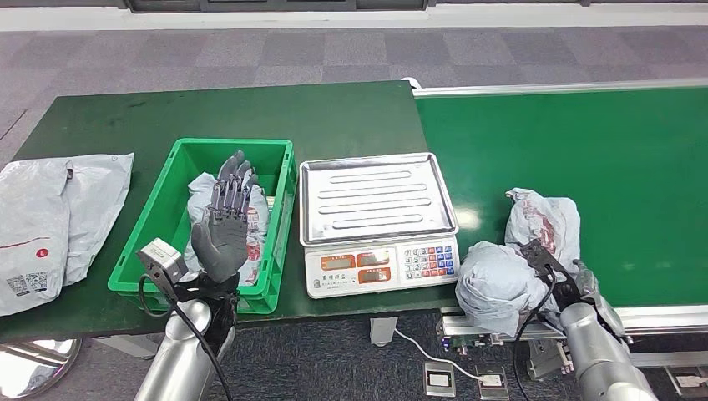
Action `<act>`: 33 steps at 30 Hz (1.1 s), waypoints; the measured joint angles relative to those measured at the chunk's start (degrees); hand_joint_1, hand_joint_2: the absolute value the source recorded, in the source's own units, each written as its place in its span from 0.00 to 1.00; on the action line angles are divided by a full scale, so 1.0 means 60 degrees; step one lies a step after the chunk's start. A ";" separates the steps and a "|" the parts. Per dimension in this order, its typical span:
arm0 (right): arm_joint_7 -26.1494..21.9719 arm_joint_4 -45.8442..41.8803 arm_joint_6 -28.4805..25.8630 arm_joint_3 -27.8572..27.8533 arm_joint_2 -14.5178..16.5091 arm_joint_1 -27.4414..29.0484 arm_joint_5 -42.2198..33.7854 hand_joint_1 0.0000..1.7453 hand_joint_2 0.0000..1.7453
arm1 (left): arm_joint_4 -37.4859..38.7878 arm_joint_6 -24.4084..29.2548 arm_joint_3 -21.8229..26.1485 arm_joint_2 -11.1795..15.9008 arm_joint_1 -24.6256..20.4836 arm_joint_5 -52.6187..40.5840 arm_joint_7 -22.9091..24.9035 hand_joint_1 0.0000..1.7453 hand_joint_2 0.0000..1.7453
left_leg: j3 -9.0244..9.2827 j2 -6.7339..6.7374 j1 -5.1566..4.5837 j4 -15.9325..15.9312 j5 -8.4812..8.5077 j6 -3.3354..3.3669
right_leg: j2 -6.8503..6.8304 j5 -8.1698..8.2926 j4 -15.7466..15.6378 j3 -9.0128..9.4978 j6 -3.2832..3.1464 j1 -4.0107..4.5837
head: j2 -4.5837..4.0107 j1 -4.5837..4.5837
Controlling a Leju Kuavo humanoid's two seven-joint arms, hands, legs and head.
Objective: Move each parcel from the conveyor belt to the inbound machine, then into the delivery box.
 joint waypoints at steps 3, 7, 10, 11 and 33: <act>0.0000 0.0094 0.0005 0.0015 -0.0006 -0.0031 0.0000 0.00 1.00 | 0.0014 0.0001 0.0000 0.0000 0.0004 -0.0009 0.0003 0.00 0.00 | 0.0000 0.0000 0.0000 0.0000 0.0001 0.0001 | -0.0001 0.0001 0.0000 0.0002 0.0001 0.0000 | 0.0000 0.0000; 0.0000 0.0173 0.0011 0.0020 -0.0007 -0.0049 0.0000 0.00 1.00 | 0.0032 0.0001 0.0000 0.0000 0.0007 -0.0015 0.0003 0.00 0.00 | 0.0001 0.0000 -0.0001 0.0001 0.0004 0.0005 | -0.0001 0.0002 -0.0001 0.0006 0.0002 -0.0001 | 0.0000 0.0000; -0.0001 0.0204 0.0013 0.0020 -0.0009 -0.0053 0.0000 0.00 1.00 | 0.0043 0.0001 0.0000 0.0000 0.0009 -0.0015 0.0003 0.00 0.00 | 0.0001 -0.0001 -0.0001 0.0002 0.0004 0.0005 | -0.0002 0.0002 -0.0002 0.0007 0.0002 -0.0001 | 0.0000 0.0000; -0.0001 0.0212 0.0013 0.0020 -0.0010 -0.0054 0.0000 0.00 1.00 | 0.0046 0.0001 0.0000 0.0000 0.0009 -0.0015 0.0003 0.00 0.00 | 0.0001 -0.0001 -0.0001 0.0002 0.0004 0.0005 | -0.0002 0.0002 -0.0003 0.0008 0.0002 -0.0001 | 0.0000 0.0000; 0.0000 0.0247 0.0016 0.0024 -0.0018 -0.0057 0.0004 0.00 1.00 | 0.0063 0.0001 0.0000 0.0000 0.0010 -0.0015 0.0003 0.00 0.00 | 0.0001 -0.0003 -0.0001 0.0002 0.0004 0.0007 | -0.0005 0.0003 -0.0012 0.0014 0.0004 -0.0001 | 0.0000 0.0000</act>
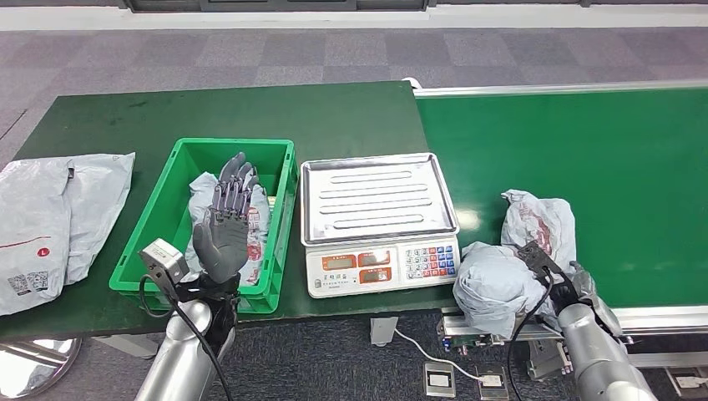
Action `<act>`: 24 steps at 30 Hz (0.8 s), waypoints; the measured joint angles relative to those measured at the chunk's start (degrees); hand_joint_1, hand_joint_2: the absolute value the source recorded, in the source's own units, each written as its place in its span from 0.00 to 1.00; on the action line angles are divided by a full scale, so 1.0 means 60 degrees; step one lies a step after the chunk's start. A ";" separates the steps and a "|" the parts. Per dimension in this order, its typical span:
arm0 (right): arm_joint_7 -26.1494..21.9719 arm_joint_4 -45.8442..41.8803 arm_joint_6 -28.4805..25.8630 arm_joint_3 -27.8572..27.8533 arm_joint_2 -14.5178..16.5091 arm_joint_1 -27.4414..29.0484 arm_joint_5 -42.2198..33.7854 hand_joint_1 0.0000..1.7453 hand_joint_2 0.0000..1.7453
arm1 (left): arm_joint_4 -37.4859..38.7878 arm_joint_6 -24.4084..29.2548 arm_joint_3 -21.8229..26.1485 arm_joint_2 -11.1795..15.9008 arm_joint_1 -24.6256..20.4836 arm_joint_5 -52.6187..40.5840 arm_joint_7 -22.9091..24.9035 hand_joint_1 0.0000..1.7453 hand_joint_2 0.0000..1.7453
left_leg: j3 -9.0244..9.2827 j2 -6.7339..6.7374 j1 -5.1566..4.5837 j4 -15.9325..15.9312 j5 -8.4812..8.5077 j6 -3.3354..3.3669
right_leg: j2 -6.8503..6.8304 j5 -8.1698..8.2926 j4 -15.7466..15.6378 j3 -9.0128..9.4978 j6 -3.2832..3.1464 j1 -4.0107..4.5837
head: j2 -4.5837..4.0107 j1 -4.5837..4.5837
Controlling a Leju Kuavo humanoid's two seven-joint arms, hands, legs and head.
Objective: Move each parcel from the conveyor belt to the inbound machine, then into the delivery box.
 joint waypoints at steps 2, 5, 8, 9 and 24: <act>-0.0002 0.0007 0.0000 0.0000 0.0000 -0.0001 0.0000 0.00 1.00 | 0.0001 0.0000 0.0000 0.0000 0.0000 0.0000 0.0000 0.00 0.00 | 0.0000 0.0000 0.0000 0.0000 0.0000 0.0000 | 0.0000 0.0000 0.0000 0.0000 0.0000 0.0000 | 0.0000 0.0000; -0.0003 0.0026 0.0000 0.0000 0.0000 -0.0008 0.0001 0.00 1.00 | 0.0003 0.0000 0.0000 0.0000 0.0000 0.0000 0.0000 0.00 0.00 | 0.0000 0.0000 0.0000 0.0000 0.0000 0.0000 | -0.0001 0.0000 0.0000 0.0001 0.0000 0.0000 | 0.0000 0.0000; -0.0003 0.0028 0.0000 0.0000 0.0000 -0.0010 0.0003 0.00 1.00 | 0.0003 0.0000 0.0000 0.0000 0.0000 0.0000 0.0000 0.00 0.00 | 0.0000 -0.0001 0.0000 0.0000 0.0000 0.0000 | -0.0001 0.0000 -0.0001 0.0001 0.0000 0.0000 | 0.0000 0.0000; -0.0002 0.0028 0.0000 0.0000 0.0000 -0.0011 0.0004 0.00 1.00 | 0.0003 0.0000 0.0000 0.0000 0.0000 0.0000 0.0000 0.00 0.00 | 0.0000 -0.0001 0.0000 0.0000 0.0000 0.0000 | -0.0001 0.0000 -0.0001 0.0001 0.0000 0.0000 | 0.0000 0.0000; -0.2213 -0.1390 -0.0750 0.0078 0.0245 0.0460 -0.1366 1.00 1.00 | -0.0522 -0.0005 0.0000 0.0025 0.0407 -0.0166 0.0206 0.00 0.00 | -0.0012 0.0005 -0.0006 -0.0001 -0.0001 0.0001 | 0.0006 0.0004 0.0001 -0.0016 0.0006 -0.0005 | 0.0000 0.0000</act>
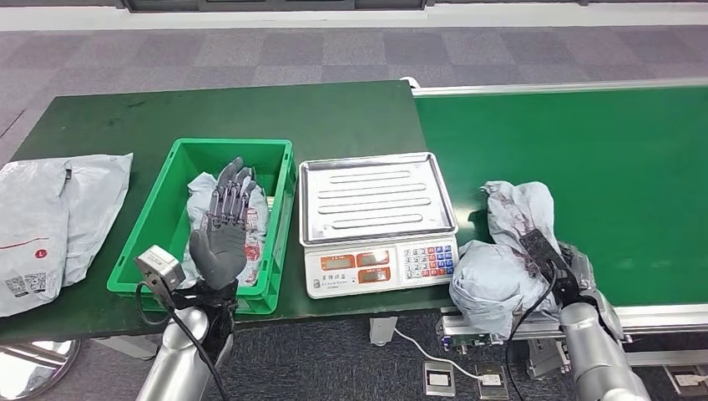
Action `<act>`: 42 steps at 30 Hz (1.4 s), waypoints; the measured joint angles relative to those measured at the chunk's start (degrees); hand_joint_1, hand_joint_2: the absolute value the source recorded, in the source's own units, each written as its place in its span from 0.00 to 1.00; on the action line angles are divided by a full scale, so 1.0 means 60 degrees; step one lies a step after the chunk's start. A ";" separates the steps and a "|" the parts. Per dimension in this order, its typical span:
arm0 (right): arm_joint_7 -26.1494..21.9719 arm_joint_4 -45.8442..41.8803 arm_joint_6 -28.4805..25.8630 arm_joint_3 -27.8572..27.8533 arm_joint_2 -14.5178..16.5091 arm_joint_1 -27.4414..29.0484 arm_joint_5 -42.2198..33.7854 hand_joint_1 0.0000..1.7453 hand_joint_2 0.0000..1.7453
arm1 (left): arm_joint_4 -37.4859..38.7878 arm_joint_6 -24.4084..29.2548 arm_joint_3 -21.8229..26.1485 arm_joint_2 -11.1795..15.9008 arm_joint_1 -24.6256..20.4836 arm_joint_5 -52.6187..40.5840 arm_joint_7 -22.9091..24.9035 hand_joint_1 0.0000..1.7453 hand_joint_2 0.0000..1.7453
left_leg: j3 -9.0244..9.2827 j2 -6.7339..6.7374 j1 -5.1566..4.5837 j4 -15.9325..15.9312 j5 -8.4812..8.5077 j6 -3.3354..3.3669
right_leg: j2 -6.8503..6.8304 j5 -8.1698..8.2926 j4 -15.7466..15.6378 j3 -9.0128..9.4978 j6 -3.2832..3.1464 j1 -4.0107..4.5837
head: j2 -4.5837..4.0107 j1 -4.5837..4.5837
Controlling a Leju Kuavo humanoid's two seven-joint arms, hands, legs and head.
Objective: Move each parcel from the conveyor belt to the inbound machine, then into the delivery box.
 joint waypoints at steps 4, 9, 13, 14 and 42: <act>0.0057 -0.0662 0.0053 0.0096 0.0089 0.0193 -0.0156 1.00 1.00 | -0.0199 -0.0024 0.0000 0.0001 0.0116 -0.0020 0.0024 0.00 0.00 | -0.0006 -0.0018 0.0001 -0.0001 0.0000 0.0000 | -0.0008 -0.0003 0.0001 0.0001 0.0002 0.0001 | 0.0000 0.0000; 0.0029 -0.1041 0.0050 0.0158 0.0155 0.0319 -0.0217 1.00 1.00 | -0.0281 -0.0028 0.0000 0.0005 0.0140 -0.0020 0.0025 0.00 0.00 | -0.0008 -0.0016 0.0001 -0.0001 -0.0001 0.0000 | -0.0006 -0.0005 0.0001 -0.0002 0.0002 0.0002 | 0.0000 0.0000; 0.0024 -0.1189 0.0050 0.0161 0.0190 0.0371 -0.0219 1.00 1.00 | -0.0307 -0.0028 0.0000 0.0008 0.0149 -0.0020 0.0025 0.00 0.00 | -0.0010 -0.0017 0.0001 -0.0001 -0.0003 0.0003 | -0.0007 -0.0007 0.0001 -0.0002 0.0003 0.0001 | 0.0000 0.0000; 0.0022 -0.1210 0.0050 0.0162 0.0193 0.0383 -0.0220 1.00 1.00 | -0.0310 -0.0028 0.0000 0.0008 0.0150 -0.0020 0.0025 0.00 0.00 | -0.0011 -0.0017 0.0001 -0.0001 -0.0003 0.0003 | -0.0007 -0.0007 0.0001 -0.0002 0.0004 0.0001 | 0.0000 0.0000; 0.0017 -0.1285 0.0050 0.0162 0.0241 0.0435 -0.0222 1.00 1.00 | -0.0356 -0.0043 0.0000 0.0008 0.0170 -0.0020 0.0026 0.00 0.00 | -0.0011 -0.0016 0.0001 -0.0001 -0.0004 0.0003 | -0.0007 -0.0007 0.0001 -0.0003 0.0003 0.0001 | 0.0000 0.0000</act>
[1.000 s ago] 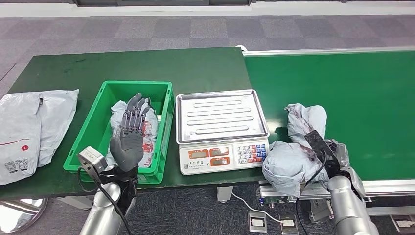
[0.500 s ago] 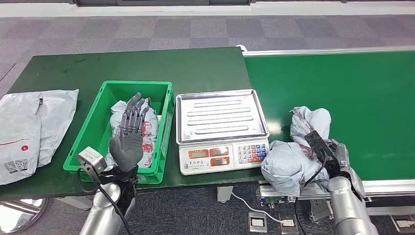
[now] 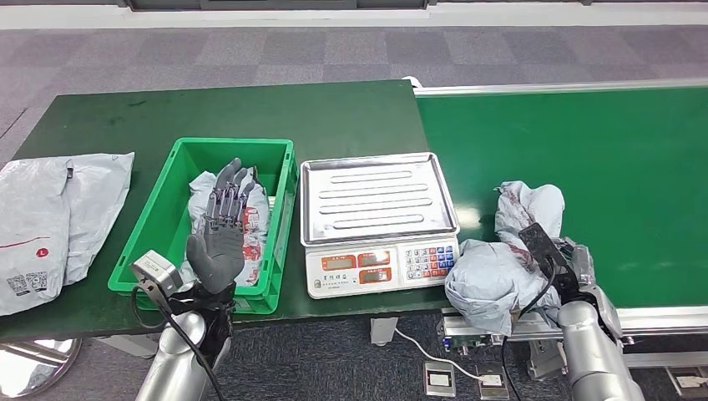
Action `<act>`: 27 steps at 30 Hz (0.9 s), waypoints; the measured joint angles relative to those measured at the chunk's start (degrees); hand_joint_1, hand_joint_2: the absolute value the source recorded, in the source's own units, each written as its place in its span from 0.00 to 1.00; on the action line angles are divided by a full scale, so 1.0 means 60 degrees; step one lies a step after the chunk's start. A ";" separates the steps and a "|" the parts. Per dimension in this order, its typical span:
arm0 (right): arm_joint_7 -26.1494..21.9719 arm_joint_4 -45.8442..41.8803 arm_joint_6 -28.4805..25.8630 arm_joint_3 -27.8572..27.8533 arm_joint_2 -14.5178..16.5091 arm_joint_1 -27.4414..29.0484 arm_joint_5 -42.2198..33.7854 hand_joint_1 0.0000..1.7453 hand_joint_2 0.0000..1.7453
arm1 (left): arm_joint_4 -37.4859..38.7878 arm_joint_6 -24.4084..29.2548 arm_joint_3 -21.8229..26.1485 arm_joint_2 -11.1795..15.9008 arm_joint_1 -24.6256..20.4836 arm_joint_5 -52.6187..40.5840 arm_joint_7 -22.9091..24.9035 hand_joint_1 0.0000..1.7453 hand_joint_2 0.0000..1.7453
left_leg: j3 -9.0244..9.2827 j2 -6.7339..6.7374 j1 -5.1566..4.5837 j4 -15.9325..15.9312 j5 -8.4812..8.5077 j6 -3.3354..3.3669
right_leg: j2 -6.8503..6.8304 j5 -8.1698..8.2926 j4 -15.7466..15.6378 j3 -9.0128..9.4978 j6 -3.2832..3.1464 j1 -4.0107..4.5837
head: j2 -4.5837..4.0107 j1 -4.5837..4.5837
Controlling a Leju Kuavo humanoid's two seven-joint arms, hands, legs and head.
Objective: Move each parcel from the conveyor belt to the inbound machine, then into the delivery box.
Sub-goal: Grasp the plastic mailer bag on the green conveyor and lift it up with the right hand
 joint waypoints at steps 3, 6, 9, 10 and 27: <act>-0.0418 -0.0390 -0.0406 -0.0010 0.0104 0.0178 -0.0464 1.00 1.00 | 0.0010 -0.0027 0.0000 -0.0007 -0.0007 0.0020 -0.0041 0.00 0.00 | -0.0002 -0.0006 -0.0001 0.0002 0.0002 0.0002 | -0.0005 0.0003 0.0002 -0.0002 0.0003 -0.0001 | 0.0000 0.0001; -0.3281 -0.3560 -0.3105 -0.0064 0.0866 0.0976 -0.3091 1.00 1.00 | 0.0119 -0.0023 -0.0004 -0.0048 -0.0075 0.0126 -0.0244 0.00 0.00 | -0.0033 -0.0029 -0.0014 0.0002 0.0008 -0.0003 | -0.0031 0.0000 0.0022 -0.0044 0.0003 -0.0016 | 0.0000 -0.0002; -0.6537 -0.6797 -0.6001 -0.0093 0.1595 0.1208 -0.4713 1.00 1.00 | 0.0251 0.0044 -0.0023 -0.0105 -0.0183 0.0189 -0.0361 0.00 0.00 | -0.0026 -0.0030 0.0007 -0.0001 0.0002 -0.0022 | -0.0035 -0.0022 0.0024 -0.0044 -0.0026 -0.0003 | 0.0000 -0.0005; -0.6782 -0.7542 -0.6216 -0.0110 0.1727 0.1258 -0.4720 1.00 1.00 | 0.0282 0.0058 -0.0027 -0.0120 -0.0209 0.0191 -0.0373 0.00 0.00 | -0.0020 -0.0029 0.0014 -0.0001 -0.0006 -0.0029 | -0.0034 -0.0030 0.0023 -0.0035 -0.0035 0.0005 | 0.0000 -0.0002; -0.6193 -1.0786 -0.5433 -0.0233 0.2360 0.1549 -0.4394 1.00 1.00 | 0.0481 0.0144 -0.0031 -0.0178 -0.0333 0.0264 -0.0377 0.00 0.00 | -0.0009 0.0021 0.0004 0.0002 -0.0032 -0.0023 | 0.0009 -0.0027 0.0021 -0.0032 -0.0033 0.0001 | 0.0000 0.0000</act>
